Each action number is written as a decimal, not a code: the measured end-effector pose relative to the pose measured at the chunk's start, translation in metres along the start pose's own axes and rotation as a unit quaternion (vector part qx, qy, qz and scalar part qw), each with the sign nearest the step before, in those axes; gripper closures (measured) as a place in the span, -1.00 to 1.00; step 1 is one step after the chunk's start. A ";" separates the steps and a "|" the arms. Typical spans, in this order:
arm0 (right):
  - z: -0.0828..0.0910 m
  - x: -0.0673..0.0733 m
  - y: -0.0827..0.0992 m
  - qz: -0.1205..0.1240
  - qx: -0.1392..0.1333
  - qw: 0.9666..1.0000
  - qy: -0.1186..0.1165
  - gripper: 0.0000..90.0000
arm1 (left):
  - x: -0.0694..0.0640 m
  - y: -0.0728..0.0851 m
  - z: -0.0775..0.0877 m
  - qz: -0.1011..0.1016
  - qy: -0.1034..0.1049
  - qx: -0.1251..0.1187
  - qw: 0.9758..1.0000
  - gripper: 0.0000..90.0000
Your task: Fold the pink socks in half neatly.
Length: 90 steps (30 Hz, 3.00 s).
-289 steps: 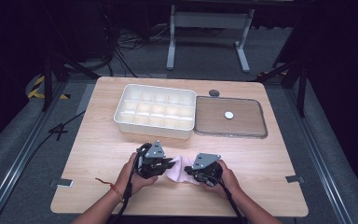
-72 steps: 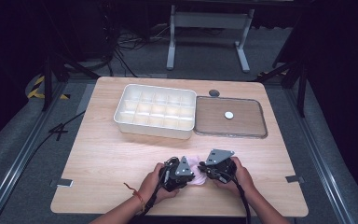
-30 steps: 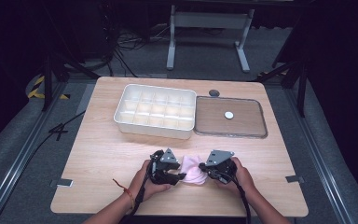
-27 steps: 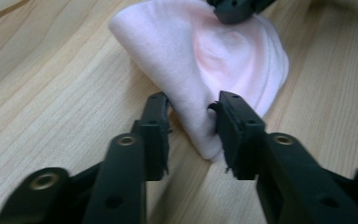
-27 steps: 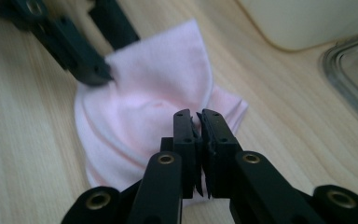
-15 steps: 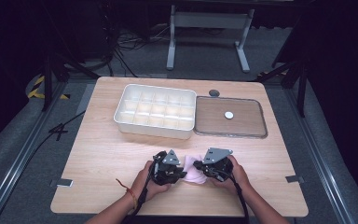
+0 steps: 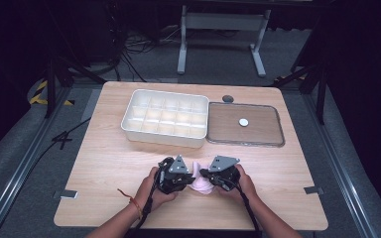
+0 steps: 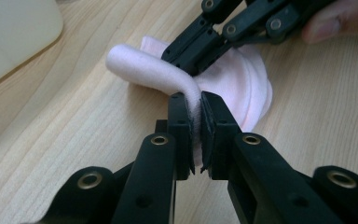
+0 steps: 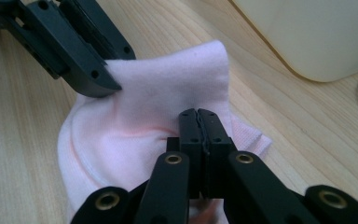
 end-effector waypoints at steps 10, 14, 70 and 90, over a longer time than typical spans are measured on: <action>0.022 -0.008 0.002 -0.017 -0.026 1.000 0.001 0.88 | -0.001 -0.003 0.002 0.000 -0.002 -0.007 1.000 0.86; 0.035 -0.009 0.006 -0.018 -0.026 0.999 -0.014 0.87 | -0.002 -0.003 0.002 -0.006 -0.004 -0.004 1.000 0.86; 0.030 -0.012 0.025 -0.025 0.021 0.999 -0.020 0.80 | -0.032 -0.012 -0.016 -0.087 0.008 0.008 0.996 0.82; 0.061 -0.013 -0.004 -0.022 -0.074 0.997 -0.002 0.79 | -0.041 -0.011 -0.033 -0.091 -0.003 0.018 0.996 0.76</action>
Point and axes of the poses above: each handheld gripper's, and its own axes: z roughly backward along the jaws, y roughly out of its underside, x roughly to its left, the point moved 1 cm from there along -z, roughly forward along the jaws, and after that the axes turned 11 degrees about z, right-handed, at the moved point
